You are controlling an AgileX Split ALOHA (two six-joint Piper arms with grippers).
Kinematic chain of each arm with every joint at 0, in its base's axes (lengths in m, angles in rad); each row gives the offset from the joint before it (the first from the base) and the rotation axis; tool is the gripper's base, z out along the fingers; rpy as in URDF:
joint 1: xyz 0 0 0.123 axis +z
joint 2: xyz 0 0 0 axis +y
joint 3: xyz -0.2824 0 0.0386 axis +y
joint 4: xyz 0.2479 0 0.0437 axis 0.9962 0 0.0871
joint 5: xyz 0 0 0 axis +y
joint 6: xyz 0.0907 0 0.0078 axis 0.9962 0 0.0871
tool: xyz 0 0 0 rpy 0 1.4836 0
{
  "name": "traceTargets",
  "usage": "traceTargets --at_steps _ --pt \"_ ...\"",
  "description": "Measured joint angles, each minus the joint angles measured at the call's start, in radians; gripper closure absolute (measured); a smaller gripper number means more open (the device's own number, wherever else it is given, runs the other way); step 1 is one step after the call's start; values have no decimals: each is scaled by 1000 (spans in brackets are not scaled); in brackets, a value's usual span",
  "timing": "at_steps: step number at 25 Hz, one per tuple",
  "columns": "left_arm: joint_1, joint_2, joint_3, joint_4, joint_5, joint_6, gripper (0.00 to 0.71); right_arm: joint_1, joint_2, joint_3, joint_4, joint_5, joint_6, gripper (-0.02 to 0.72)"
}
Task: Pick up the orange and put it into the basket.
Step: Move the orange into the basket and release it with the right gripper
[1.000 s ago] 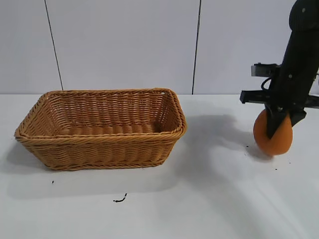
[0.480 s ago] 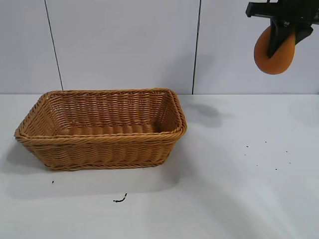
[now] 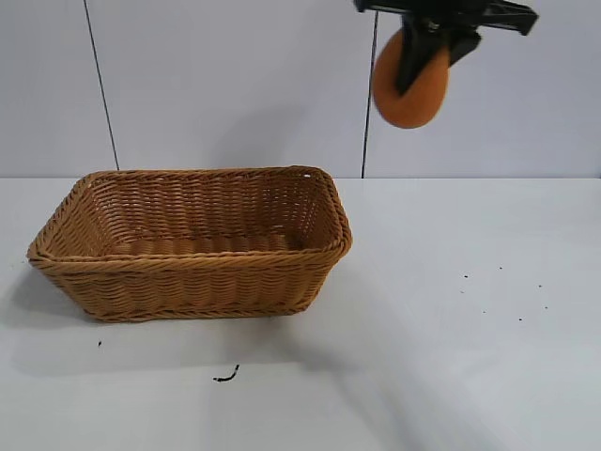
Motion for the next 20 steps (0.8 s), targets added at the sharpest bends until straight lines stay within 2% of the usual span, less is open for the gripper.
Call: traceTargets --at_steps 5,9,14,20 --pt "0 0 0 0 0 0 44 158 18 -1 4 -119 5 636" --pt "0 0 0 0 0 0 44 236 92 -1 7 -215 34 636" --pt "0 0 0 0 0 0 44 258 211 -1 12 -298 58 636" --pt "0 0 0 0 0 0 44 256 309 -1 11 -315 80 626"
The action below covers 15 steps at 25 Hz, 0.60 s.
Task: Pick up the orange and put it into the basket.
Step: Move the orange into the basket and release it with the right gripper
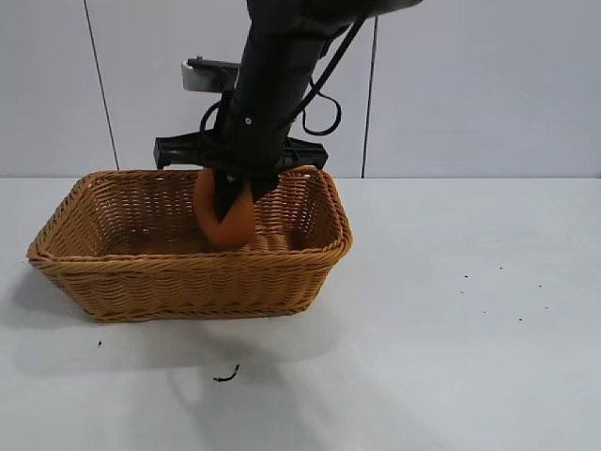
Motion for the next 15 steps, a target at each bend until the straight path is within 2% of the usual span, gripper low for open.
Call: traceTargets --at_steps 1,2,3,5,6,7,9,15 --pt "0 0 0 0 0 0 44 -1 5 0 1 4 0 587" --pt "0 0 0 0 0 0 44 -1 6 0 1 10 2 516" --pt "0 0 0 0 0 0 44 -1 6 -1 1 21 2 435" --pt "0 0 0 0 0 0 44 -1 6 -18 1 45 1 207" --pt "0 0 0 0 0 0 44 -1 6 -34 0 53 -4 126" --pt "0 0 0 0 0 0 44 -1 6 -54 0 69 -6 85" --pt "0 0 0 0 0 0 44 -1 5 -105 -1 117 -9 36" --pt "0 0 0 0 0 0 44 -5 4 -326 -63 300 -12 10"
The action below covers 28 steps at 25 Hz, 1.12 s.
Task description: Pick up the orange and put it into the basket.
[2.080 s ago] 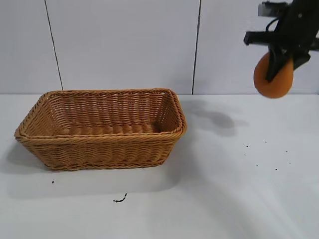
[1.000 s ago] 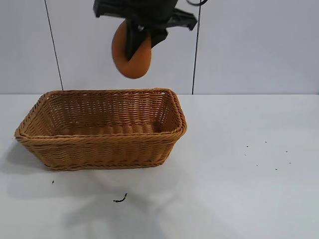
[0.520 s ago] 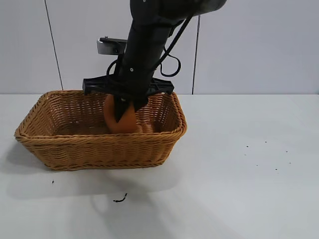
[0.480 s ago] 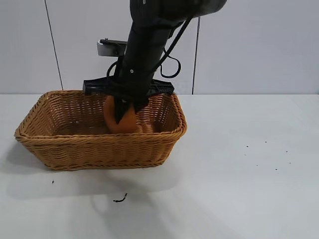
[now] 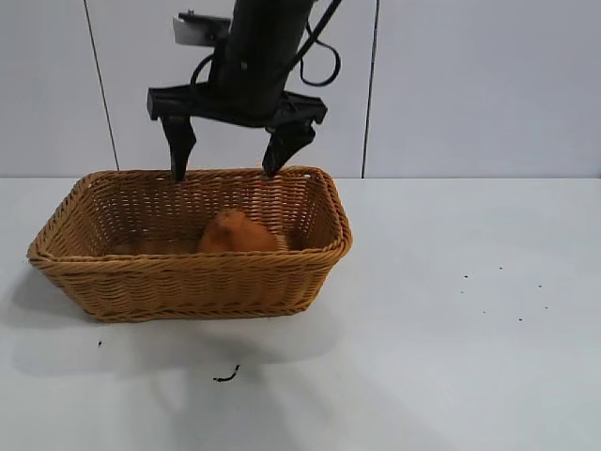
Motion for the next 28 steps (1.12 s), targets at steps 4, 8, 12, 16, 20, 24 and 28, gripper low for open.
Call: traceTargets --at_steps 4,8,12,16,20,24,28 --pt "0 0 0 0 0 0 44 -40 -2 -89 -27 69 -1 10" --pt "0 0 0 0 -2 0 44 -127 -4 -103 -49 78 -1 10" --pt "0 0 0 0 -1 0 44 -242 -4 -103 -70 84 -1 10" --pt "0 0 0 0 -1 0 44 -373 -4 -103 -75 85 -3 10" --pt "0 0 0 0 -1 0 44 -492 -4 -103 -75 85 -3 10" --pt "0 0 0 0 -1 0 44 -573 -4 -103 -51 85 -3 10" --pt "0 0 0 0 -1 0 44 -598 -4 -103 -17 86 -8 10"
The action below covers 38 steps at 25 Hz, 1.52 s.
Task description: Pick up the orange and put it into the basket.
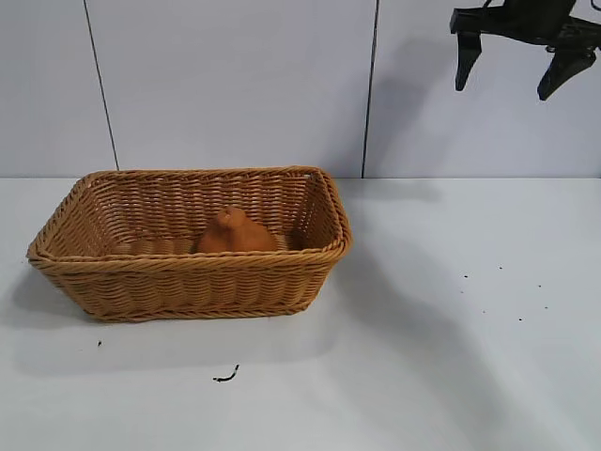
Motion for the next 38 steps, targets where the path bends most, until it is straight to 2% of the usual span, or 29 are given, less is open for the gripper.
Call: traceTargets --at_steps 4,8,12,22,28,31,34,38 --pt "0 0 0 0 0 0 44 7 -9 15 17 0 -3 12" --pt "0 0 0 0 0 0 44 17 -82 123 23 -2 -39 12" --pt "0 0 0 0 0 0 44 18 -230 340 20 -3 -72 12" --pt "0 0 0 0 0 0 44 18 -764 1033 19 -4 -155 12" --pt "0 0 0 0 0 0 44 18 -1083 1360 19 -4 -208 12" --pt "0 0 0 0 0 0 44 18 -1225 1499 23 -44 -212 12" --pt "0 0 0 0 0 0 44 19 -1393 1654 48 -119 -213 12" --pt "0 0 0 0 0 0 44 19 -1609 1835 78 -173 -213 12"
